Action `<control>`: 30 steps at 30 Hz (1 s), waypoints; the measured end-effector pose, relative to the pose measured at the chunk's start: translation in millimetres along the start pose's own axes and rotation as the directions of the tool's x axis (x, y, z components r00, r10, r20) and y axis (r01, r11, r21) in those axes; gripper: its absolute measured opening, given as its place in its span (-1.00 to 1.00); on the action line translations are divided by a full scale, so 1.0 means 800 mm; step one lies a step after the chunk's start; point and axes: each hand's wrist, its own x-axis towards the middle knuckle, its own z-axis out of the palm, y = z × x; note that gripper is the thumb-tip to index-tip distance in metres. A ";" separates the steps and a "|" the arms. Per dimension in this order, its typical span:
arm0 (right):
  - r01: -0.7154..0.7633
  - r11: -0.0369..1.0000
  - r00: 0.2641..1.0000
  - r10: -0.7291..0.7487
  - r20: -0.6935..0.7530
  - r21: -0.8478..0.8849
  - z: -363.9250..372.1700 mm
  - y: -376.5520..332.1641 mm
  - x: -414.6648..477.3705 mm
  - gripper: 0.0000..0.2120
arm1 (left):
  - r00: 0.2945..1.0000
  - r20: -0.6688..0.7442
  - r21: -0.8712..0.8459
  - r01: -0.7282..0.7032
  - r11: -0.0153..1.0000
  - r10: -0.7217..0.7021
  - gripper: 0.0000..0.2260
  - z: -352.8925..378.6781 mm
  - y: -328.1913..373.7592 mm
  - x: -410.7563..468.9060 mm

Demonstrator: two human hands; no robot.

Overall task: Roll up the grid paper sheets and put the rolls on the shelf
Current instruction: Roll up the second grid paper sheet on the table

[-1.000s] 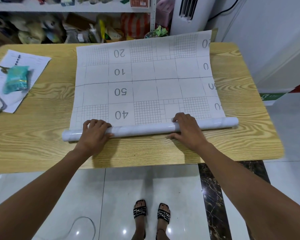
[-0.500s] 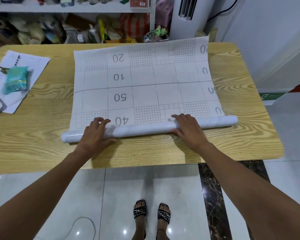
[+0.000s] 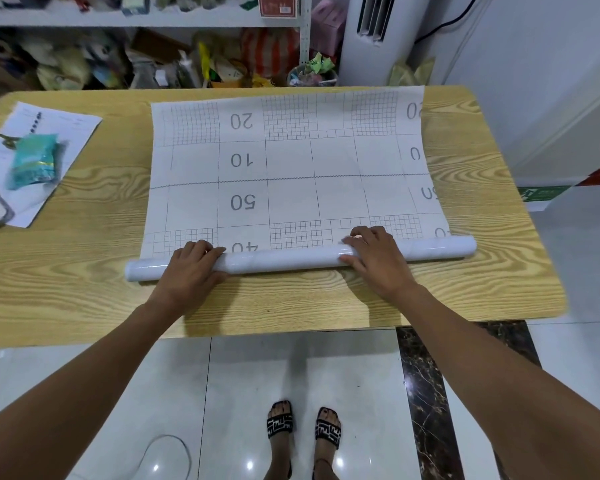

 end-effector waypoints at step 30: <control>-0.028 1.000 0.999 0.028 -0.037 0.007 0.002 -0.001 0.004 -0.62 | 0.993 -0.085 -0.041 0.080 0.996 -0.083 -0.47 0.018 0.000 -0.007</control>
